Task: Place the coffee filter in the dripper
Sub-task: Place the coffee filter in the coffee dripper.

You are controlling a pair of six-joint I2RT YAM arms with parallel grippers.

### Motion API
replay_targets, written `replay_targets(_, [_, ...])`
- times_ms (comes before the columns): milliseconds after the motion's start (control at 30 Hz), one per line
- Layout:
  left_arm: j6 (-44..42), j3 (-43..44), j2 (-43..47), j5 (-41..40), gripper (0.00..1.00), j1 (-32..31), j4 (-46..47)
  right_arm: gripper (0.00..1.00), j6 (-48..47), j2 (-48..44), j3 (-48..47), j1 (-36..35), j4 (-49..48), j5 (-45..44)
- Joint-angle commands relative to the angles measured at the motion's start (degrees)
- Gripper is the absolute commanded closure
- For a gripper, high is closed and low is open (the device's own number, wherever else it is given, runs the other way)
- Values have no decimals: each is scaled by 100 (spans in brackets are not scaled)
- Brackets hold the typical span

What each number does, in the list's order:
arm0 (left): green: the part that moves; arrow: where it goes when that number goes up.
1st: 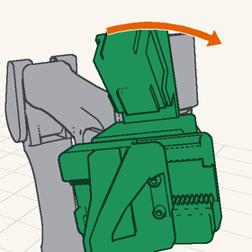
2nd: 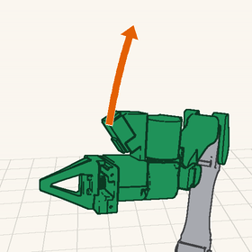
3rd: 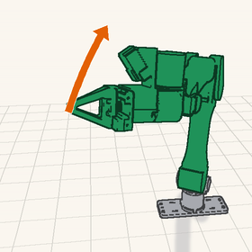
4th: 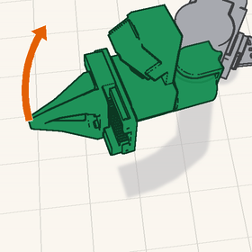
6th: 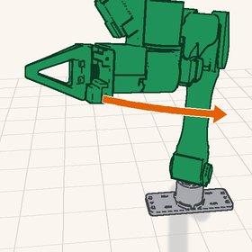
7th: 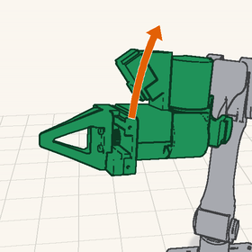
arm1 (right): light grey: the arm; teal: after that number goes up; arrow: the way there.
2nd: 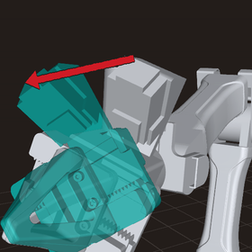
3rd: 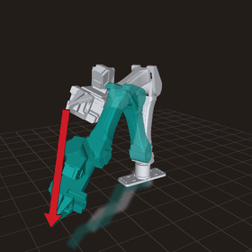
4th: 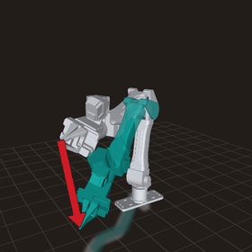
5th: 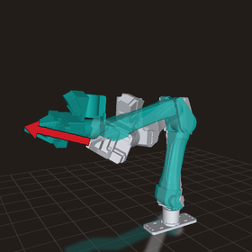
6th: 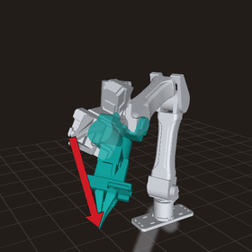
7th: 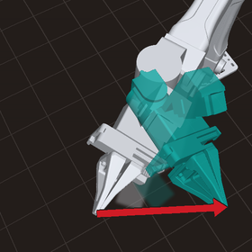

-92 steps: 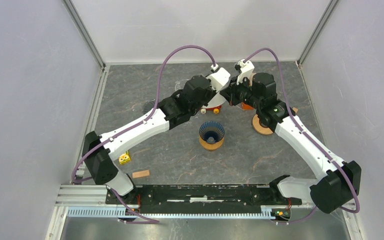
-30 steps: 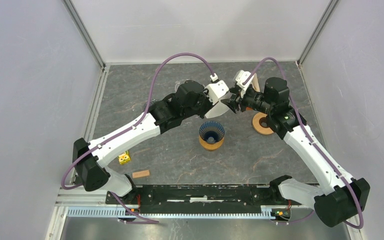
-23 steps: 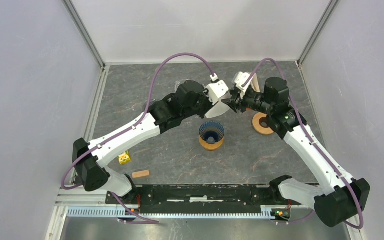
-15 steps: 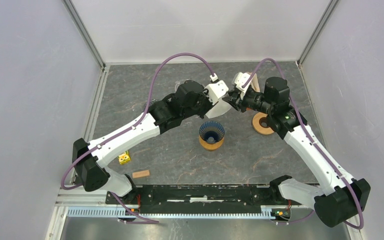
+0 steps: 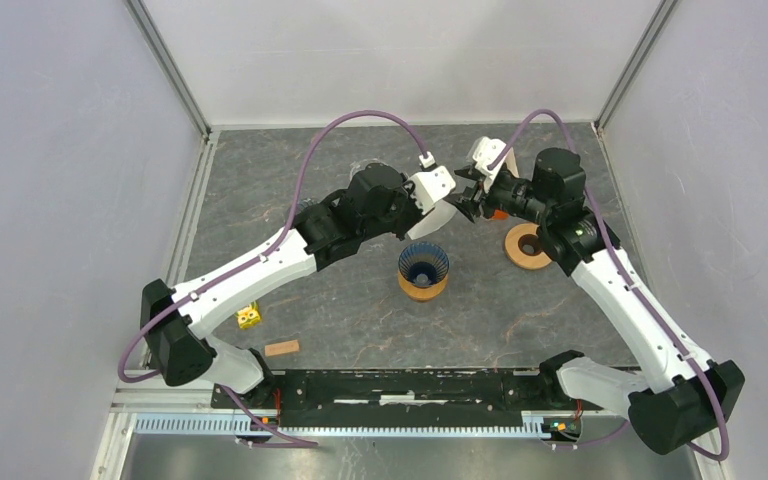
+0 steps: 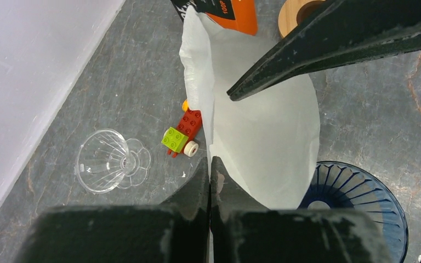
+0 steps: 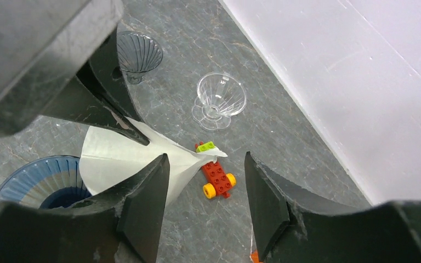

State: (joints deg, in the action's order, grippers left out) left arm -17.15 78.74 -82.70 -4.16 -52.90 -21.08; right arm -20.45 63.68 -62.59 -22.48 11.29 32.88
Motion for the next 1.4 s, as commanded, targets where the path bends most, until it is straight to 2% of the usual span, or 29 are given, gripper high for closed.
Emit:
replay_targets(0, [-339,10,193,229,98,-25,-35,40,-178,-47,-302,9,40,4])
replay_targets(233, [-394,6,206,359,98,-26,-98,35,-625,95,-469,-11,381,195])
replay_targets(400, [-400,-8,214,390,98,-24,-120,37,-840,202,-489,-17,525,258])
replay_targets(800, [-430,-35,223,388,98,-25,-122,54,-1006,162,-336,-20,524,486])
replay_targets(1233, [-396,-26,206,299,98,-26,-109,74,-641,68,-224,-27,258,564])
replay_targets(1367, [-359,-25,231,198,98,-26,-65,75,-644,20,-181,-22,282,399])
